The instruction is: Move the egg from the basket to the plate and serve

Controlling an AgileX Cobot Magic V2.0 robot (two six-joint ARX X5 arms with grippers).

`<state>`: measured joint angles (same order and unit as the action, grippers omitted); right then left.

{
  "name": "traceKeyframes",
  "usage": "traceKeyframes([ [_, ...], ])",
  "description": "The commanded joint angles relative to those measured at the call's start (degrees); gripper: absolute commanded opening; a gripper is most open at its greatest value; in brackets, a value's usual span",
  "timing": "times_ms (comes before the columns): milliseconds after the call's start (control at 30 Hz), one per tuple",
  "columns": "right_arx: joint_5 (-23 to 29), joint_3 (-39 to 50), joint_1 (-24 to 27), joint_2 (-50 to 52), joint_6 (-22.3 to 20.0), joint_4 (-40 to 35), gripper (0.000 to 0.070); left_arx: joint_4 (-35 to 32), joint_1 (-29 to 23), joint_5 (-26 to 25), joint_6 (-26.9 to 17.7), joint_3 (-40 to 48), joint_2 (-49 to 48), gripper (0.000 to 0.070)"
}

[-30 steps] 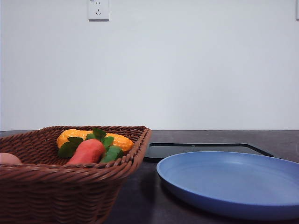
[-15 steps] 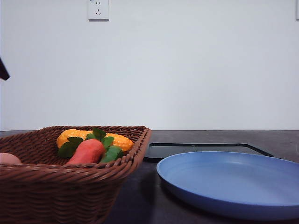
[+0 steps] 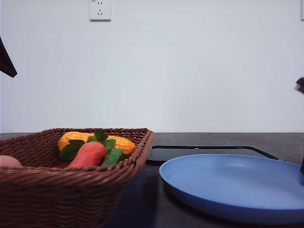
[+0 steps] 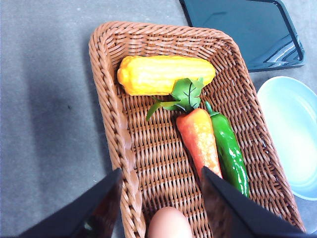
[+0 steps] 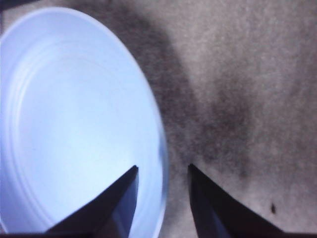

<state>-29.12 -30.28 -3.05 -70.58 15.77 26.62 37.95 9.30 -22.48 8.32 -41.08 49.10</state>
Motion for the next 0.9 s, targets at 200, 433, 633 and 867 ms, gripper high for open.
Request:
traceKeyframes([
  [200, -3.8, -0.8, -0.3, -3.6, -0.8, -2.3, 0.0075, -0.3, 0.2, -0.2, -0.5, -0.7, 0.4, 0.0323],
  [433, -3.8, -0.8, -0.2, -3.4, -0.7, -2.4, 0.0, -0.3, 0.2, -0.2, -0.5, -0.7, 0.4, 0.0323],
  [633, -3.8, -0.9, -0.1, -0.8, -0.1, -2.4, 0.0, -0.2, 0.2, -0.3, -0.5, -0.7, 0.4, 0.0381],
  [867, -3.7, -0.9, 1.2, 6.8, 1.3, -1.4, 0.0, 2.5, 4.4, -0.2, 1.3, -1.3, 0.4, 0.0433],
])
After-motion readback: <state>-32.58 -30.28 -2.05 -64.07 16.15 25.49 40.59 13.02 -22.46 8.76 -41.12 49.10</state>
